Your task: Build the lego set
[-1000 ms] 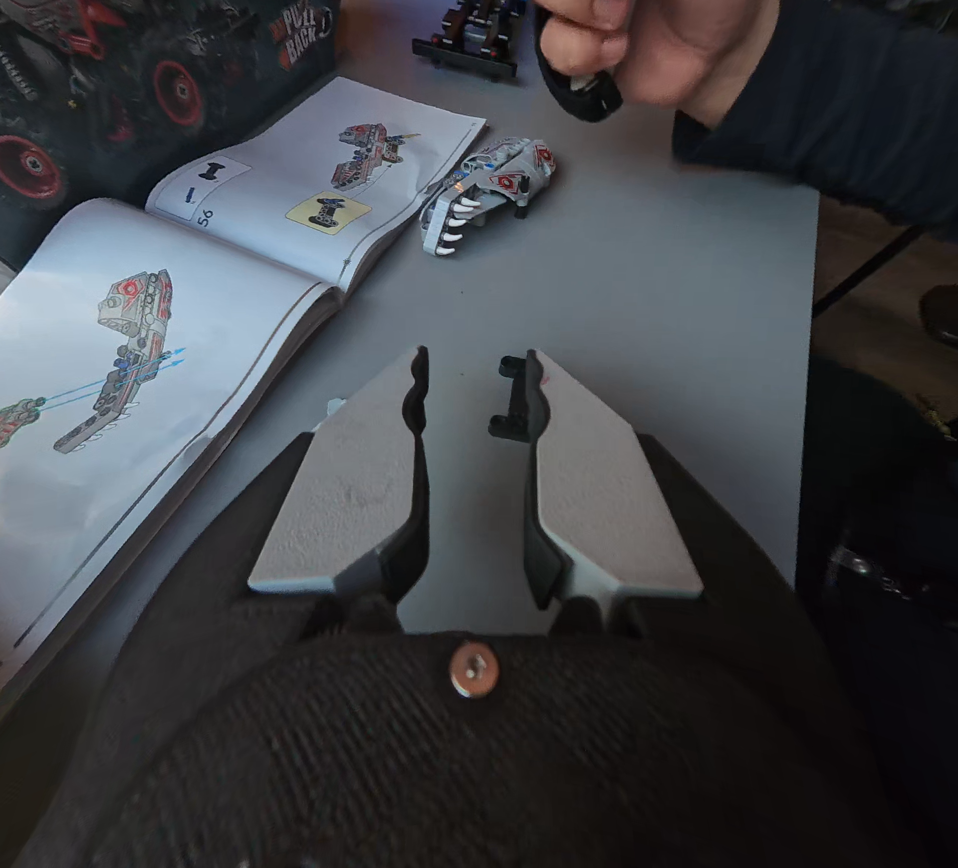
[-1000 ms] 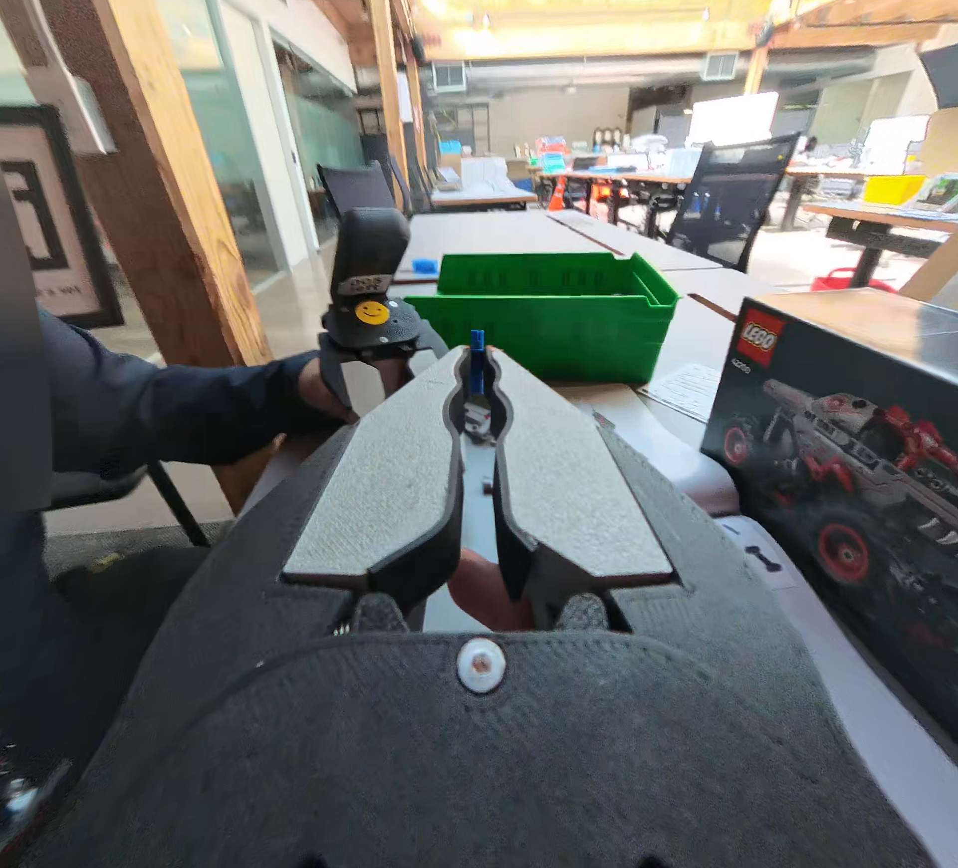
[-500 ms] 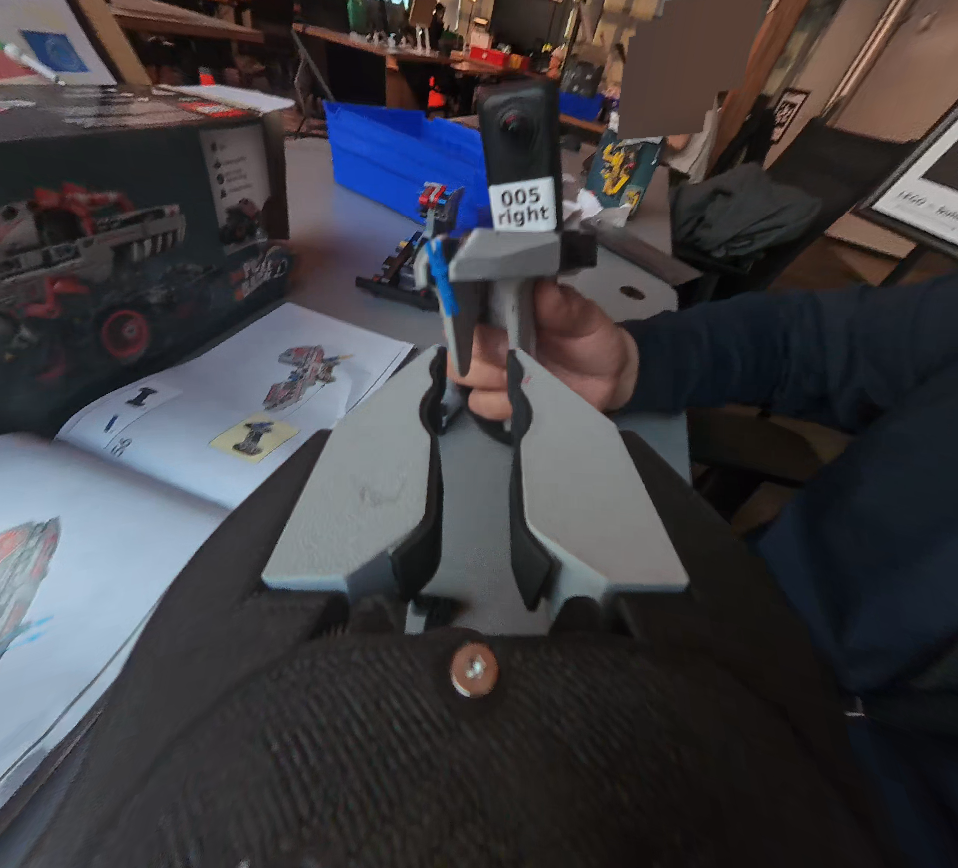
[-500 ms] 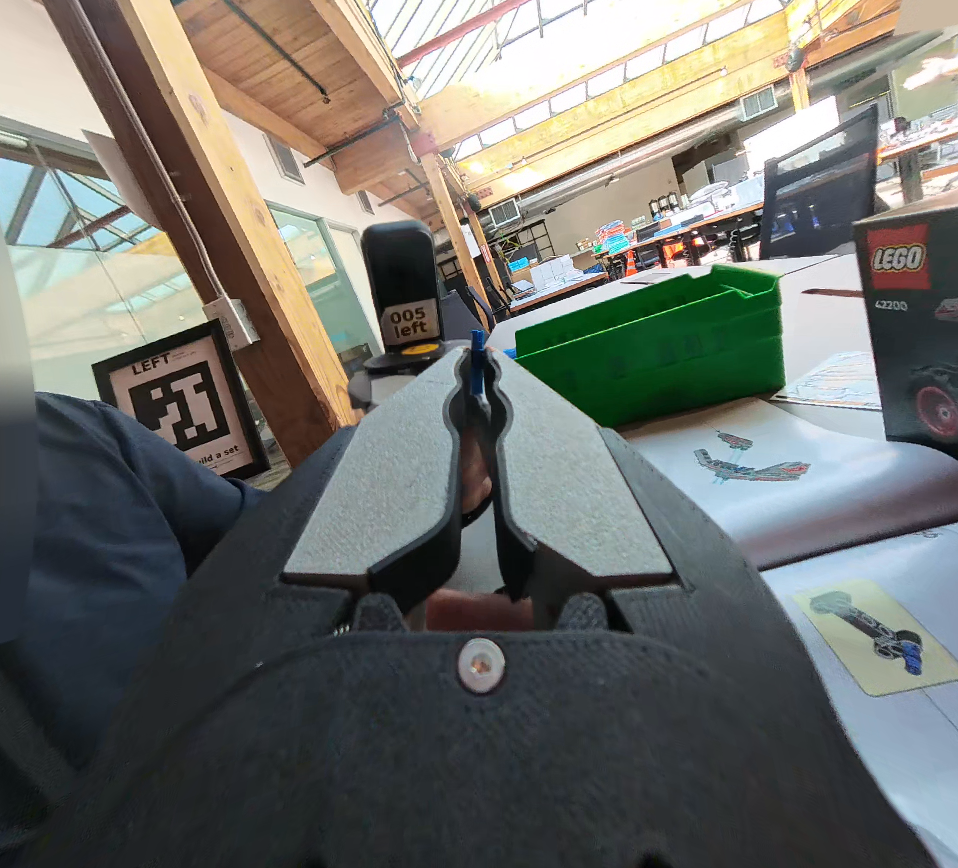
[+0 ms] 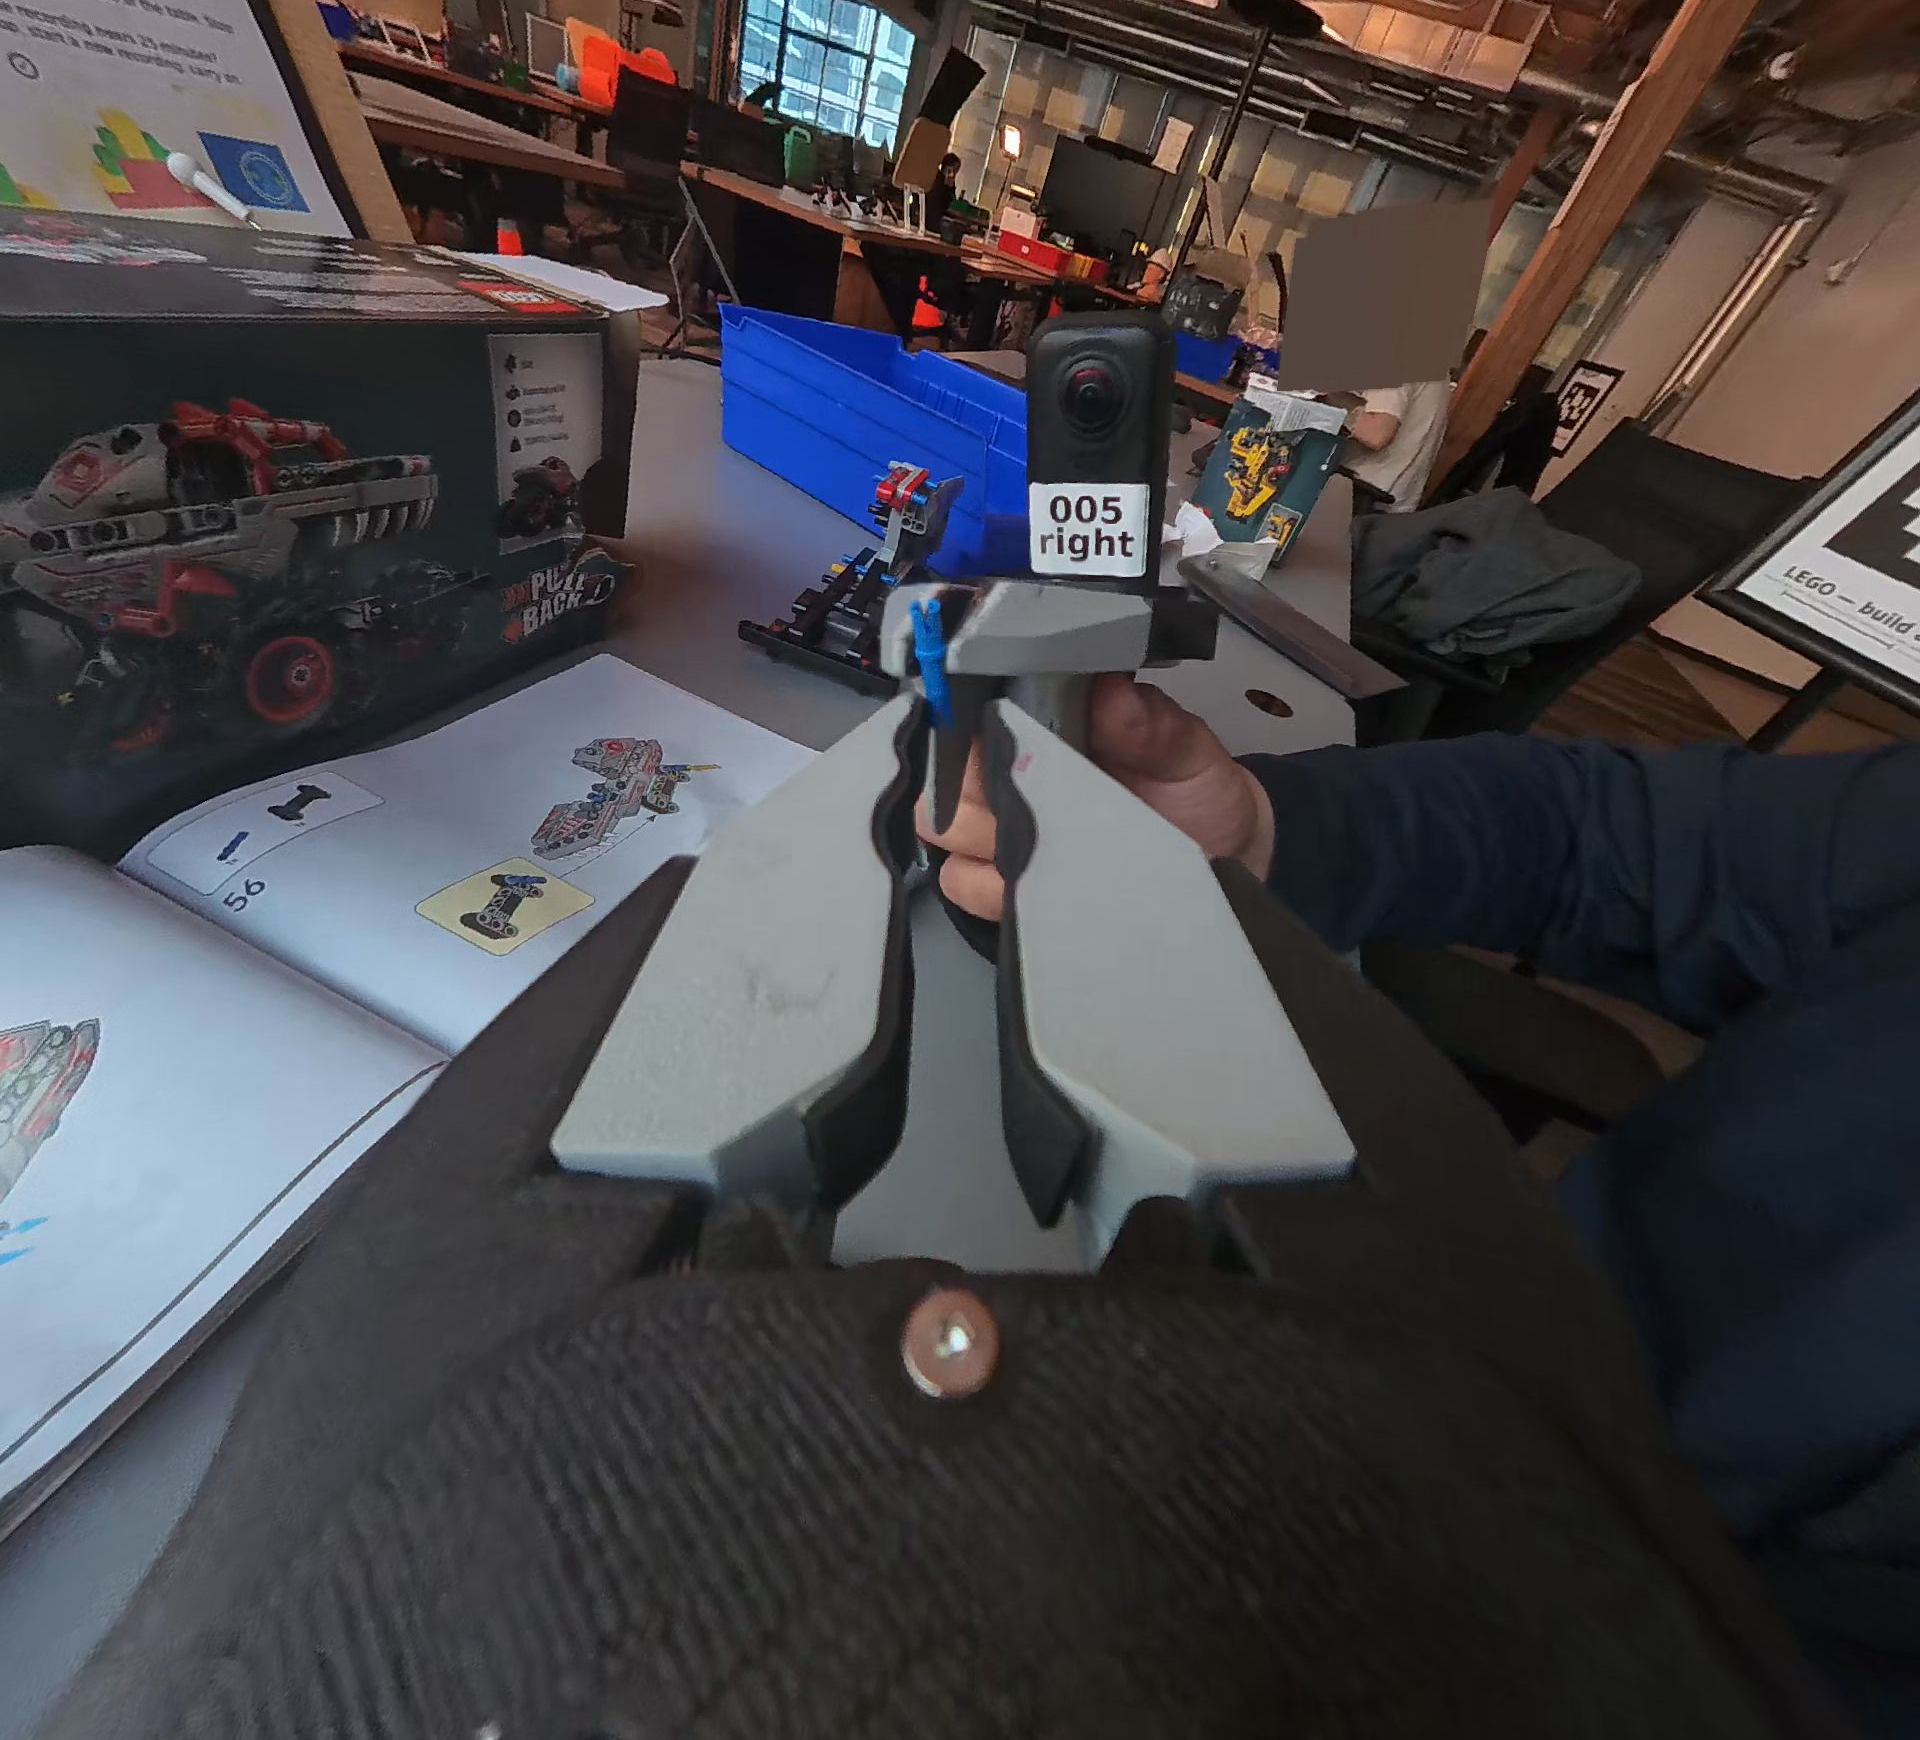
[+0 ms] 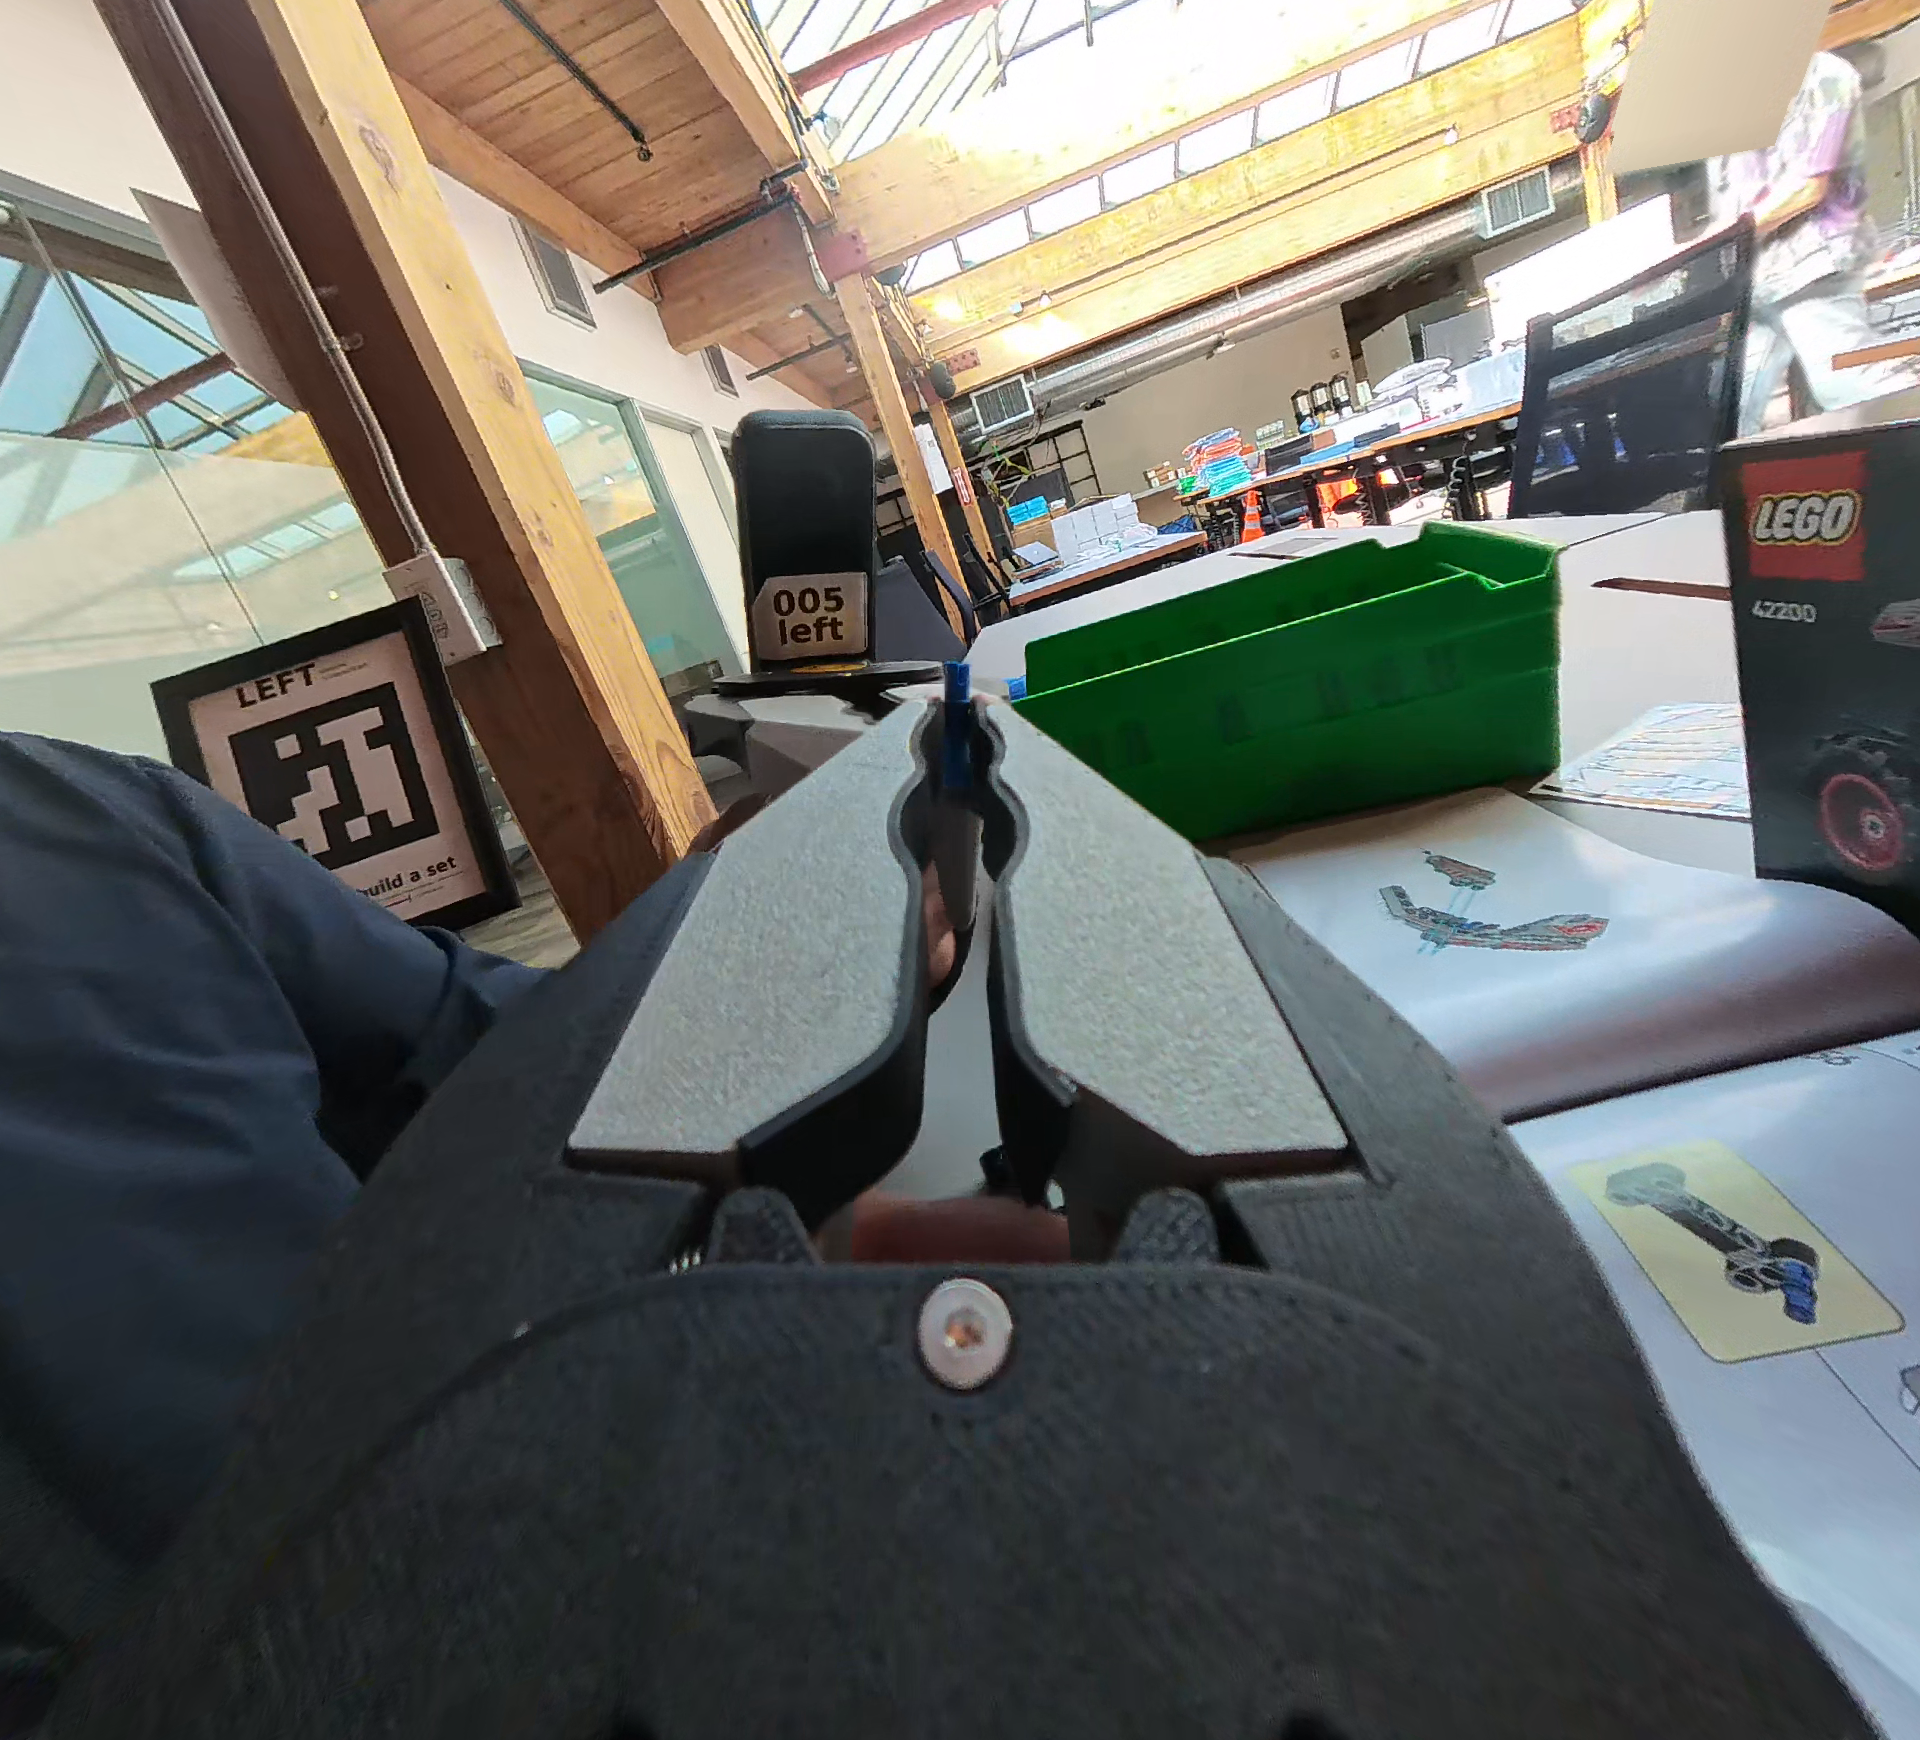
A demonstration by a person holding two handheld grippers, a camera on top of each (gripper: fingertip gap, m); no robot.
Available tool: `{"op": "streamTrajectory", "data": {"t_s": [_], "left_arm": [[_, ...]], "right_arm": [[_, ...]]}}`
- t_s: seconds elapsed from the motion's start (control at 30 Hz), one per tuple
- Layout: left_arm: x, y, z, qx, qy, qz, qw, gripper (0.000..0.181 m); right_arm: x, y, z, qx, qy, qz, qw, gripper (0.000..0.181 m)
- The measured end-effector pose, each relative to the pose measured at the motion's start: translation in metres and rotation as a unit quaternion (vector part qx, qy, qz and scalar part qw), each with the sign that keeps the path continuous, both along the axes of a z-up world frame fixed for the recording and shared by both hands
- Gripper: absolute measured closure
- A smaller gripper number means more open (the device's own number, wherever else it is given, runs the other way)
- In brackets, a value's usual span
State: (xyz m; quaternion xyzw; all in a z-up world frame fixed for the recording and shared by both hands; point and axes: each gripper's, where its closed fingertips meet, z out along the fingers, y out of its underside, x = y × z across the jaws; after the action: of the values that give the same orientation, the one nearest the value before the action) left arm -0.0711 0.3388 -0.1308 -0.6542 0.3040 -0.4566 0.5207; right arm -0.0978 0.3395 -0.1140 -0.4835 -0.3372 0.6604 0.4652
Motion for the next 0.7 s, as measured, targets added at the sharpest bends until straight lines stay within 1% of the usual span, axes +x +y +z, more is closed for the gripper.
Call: {"op": "streamTrajectory", "data": {"t_s": [0.07,0.17,0.3,0.33,0.43,0.5,0.6,0.67,0.7], "left_arm": [[-0.002,0.000,0.002,0.002,-0.004,0.005,1.000,0.179],[-0.007,0.000,0.001,0.005,0.003,0.010,1.000,0.180],[-0.013,0.004,-0.010,0.046,0.083,0.048,0.994,0.180],[-0.015,0.006,-0.012,0.063,0.106,0.061,0.991,0.180],[-0.019,0.009,-0.016,0.104,0.164,0.091,0.977,0.180],[-0.021,0.009,-0.018,0.128,0.194,0.099,0.967,0.180],[-0.025,0.008,-0.022,0.158,0.233,0.106,0.954,0.180],[-0.024,0.005,-0.023,0.167,0.234,0.099,0.953,0.180],[-0.024,0.003,-0.024,0.167,0.232,0.096,0.953,0.180]], "right_arm": [[-0.002,-0.003,0.000,0.007,-0.002,0.003,1.000,0.180],[-0.003,-0.003,-0.002,0.014,-0.011,-0.002,1.000,0.181],[-0.005,0.000,-0.011,0.046,-0.060,-0.020,0.997,0.181],[-0.005,0.000,-0.013,0.060,-0.072,-0.028,0.995,0.181],[-0.007,-0.003,-0.016,0.107,-0.111,-0.039,0.987,0.171],[-0.007,-0.004,-0.020,0.145,-0.139,-0.049,0.978,0.171],[-0.008,-0.006,-0.025,0.177,-0.170,-0.057,0.968,0.176],[-0.009,-0.008,-0.026,0.182,-0.177,-0.056,0.966,0.172],[-0.009,-0.006,-0.025,0.182,-0.176,-0.066,0.965,0.172]]}}
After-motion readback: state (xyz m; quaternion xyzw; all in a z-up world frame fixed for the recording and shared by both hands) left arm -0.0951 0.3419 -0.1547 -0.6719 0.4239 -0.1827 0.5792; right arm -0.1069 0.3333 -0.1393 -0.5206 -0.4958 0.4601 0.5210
